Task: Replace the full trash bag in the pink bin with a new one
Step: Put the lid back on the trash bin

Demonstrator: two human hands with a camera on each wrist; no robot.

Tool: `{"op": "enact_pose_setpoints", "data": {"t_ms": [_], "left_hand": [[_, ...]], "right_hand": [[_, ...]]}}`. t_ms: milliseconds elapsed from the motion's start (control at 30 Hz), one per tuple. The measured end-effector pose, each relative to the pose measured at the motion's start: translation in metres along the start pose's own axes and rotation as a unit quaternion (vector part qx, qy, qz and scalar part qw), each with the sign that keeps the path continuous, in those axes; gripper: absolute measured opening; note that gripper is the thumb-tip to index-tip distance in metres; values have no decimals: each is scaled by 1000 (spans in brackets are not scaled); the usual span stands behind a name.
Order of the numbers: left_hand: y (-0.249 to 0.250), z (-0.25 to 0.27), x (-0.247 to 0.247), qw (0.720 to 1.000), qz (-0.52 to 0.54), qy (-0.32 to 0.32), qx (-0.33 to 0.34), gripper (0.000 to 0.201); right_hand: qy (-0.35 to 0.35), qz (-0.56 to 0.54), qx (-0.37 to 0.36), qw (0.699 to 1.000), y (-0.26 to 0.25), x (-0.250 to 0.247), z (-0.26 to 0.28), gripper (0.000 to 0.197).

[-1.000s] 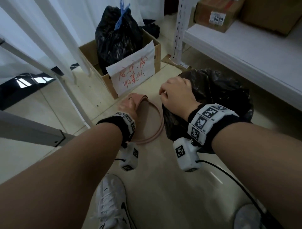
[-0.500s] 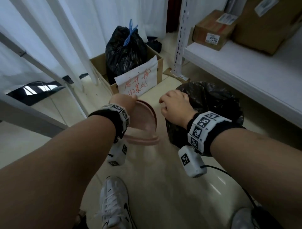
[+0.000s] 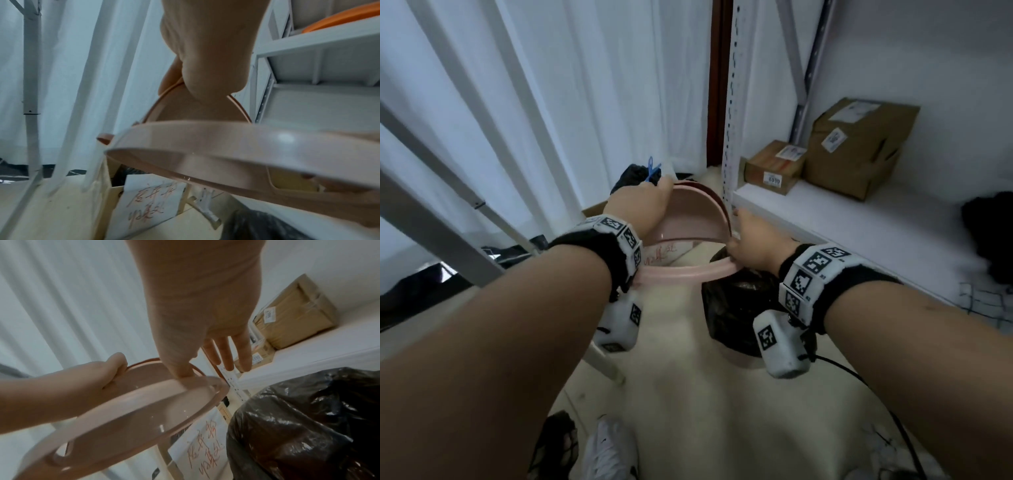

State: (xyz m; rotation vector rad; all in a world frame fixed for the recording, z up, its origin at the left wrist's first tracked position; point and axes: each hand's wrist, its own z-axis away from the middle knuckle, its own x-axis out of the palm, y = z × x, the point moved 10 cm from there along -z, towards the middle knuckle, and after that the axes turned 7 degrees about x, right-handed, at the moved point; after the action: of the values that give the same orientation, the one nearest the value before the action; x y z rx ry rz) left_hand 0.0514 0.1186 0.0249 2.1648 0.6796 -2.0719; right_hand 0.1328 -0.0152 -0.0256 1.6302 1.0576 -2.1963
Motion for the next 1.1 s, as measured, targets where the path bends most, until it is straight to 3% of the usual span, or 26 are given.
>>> {"op": "enact_pose_setpoints", "data": {"t_ms": [100,200,300,433,500,633,733,800,900,1100], "left_hand": [[40,-3,-39,991,-4,114,71,36],[67,-15,-25,994,12,65,92,60],[98,-18,-16,989,31,73,123,72],[138,-27,7,982,46,52,176,64],[144,-33,14,979,71,43,189,62],[141,-37,21,959,187,64,206,57],[118,-40,37,944,294,52,141,54],[103,-41,60,950,299,17,86,49],[102,-36,92,962,261,-36,72,49],[101,-37,117,958,275,-63,55,48]], "right_hand": [[15,-64,30,997,24,-26,8,54],[40,-86,98,991,71,-38,10,55],[46,-36,149,987,116,-37,12,45],[39,-22,195,980,152,-27,6,40],[36,-21,178,983,154,-20,-1,32],[119,1,136,984,158,-30,-6,30],[171,-18,120,978,163,-36,3,39],[174,-45,103,978,161,-27,9,39],[143,-47,89,985,153,-5,10,42],[122,-45,114,985,159,14,-2,40]]}}
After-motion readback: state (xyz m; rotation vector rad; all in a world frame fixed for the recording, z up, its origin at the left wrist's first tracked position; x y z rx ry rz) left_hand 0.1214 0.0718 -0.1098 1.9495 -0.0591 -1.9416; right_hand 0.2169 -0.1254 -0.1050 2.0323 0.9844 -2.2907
